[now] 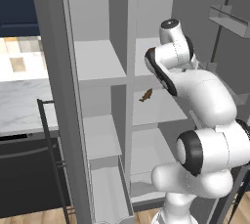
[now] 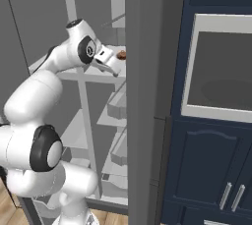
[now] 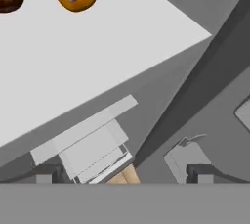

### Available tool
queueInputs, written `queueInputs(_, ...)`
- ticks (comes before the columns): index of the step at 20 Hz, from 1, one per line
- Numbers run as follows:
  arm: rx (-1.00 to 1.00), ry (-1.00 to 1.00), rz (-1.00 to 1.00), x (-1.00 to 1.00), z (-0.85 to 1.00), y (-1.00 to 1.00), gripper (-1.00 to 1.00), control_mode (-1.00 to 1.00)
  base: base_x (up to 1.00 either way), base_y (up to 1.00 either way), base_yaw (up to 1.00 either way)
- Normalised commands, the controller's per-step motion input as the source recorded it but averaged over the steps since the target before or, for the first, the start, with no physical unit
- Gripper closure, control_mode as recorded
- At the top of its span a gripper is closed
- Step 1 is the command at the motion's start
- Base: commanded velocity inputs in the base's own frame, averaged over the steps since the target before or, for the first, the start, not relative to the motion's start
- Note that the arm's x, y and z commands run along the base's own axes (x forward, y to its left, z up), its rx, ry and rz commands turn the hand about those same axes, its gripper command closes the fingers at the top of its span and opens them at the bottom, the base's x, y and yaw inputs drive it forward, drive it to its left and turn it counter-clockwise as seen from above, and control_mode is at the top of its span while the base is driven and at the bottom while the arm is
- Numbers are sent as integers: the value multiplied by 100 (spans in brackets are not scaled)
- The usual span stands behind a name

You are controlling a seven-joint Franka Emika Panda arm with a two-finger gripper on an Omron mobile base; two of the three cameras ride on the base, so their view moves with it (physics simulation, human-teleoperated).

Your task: Take the mushroom and orange from the fridge shelf and place them in the freezer drawer to begin freezing them.

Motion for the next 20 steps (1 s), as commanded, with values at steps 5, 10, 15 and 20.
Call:
queueInputs(5,0,0,-12,36,0,-25,-100,-100,0,0,0)
queueInputs(10,0,-2,-1,44,0,-9,-100,-100,0,0,0)
queueInputs(15,3,-6,0,26,0,-22,-100,-100,0,0,0)
queueInputs(20,4,-15,1,6,0,-22,-100,-100,0,0,0)
